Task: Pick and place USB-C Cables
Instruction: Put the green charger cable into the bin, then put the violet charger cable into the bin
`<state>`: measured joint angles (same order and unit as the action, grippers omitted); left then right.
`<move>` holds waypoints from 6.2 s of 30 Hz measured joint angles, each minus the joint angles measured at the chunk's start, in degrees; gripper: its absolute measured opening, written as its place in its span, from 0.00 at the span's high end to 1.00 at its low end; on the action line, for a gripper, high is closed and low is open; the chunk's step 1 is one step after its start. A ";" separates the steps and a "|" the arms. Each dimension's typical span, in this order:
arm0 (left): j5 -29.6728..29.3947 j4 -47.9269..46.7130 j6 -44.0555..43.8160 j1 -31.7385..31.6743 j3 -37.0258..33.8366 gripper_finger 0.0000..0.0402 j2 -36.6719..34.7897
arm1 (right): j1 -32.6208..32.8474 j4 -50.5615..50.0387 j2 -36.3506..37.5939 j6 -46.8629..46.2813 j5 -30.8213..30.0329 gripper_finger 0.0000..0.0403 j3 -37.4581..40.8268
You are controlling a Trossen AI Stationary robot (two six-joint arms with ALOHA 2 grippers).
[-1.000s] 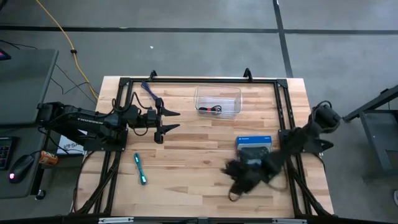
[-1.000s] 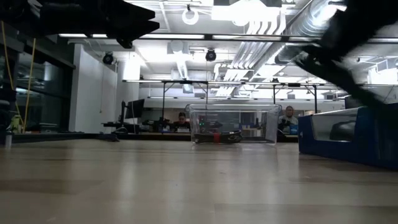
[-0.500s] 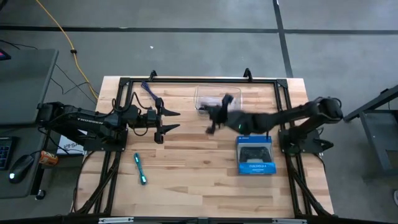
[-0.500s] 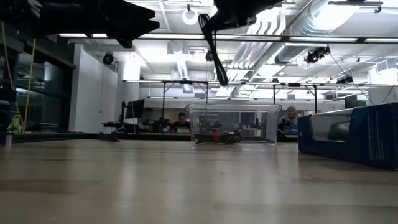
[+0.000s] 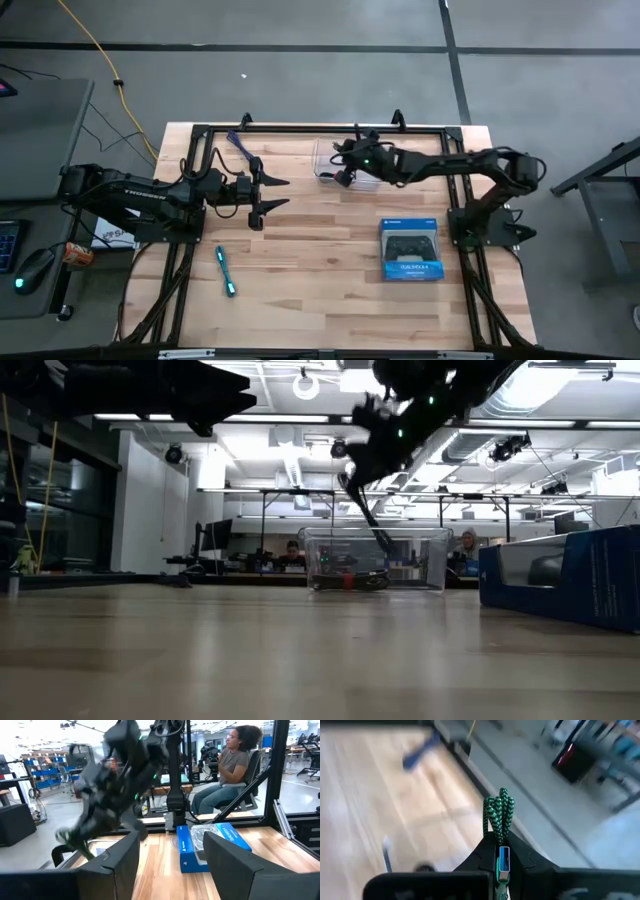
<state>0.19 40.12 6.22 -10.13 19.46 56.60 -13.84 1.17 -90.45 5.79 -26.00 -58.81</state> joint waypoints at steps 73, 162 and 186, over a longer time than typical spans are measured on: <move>-3.08 -8.99 -1.46 -0.02 0.00 0.50 -7.08 | 15.06 0.61 41.63 -14.54 -0.54 0.53 31.01; -39.28 -41.27 -64.13 -35.60 10.40 0.73 29.83 | 19.10 45.34 47.64 -9.84 7.52 0.53 53.22; -44.65 -35.06 -70.18 -32.03 10.41 0.79 37.45 | 19.07 44.91 47.64 -11.20 6.77 0.53 53.22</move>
<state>-44.46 5.06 -63.96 -42.16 29.87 94.04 5.24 46.08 -42.81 -5.42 -19.22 -5.58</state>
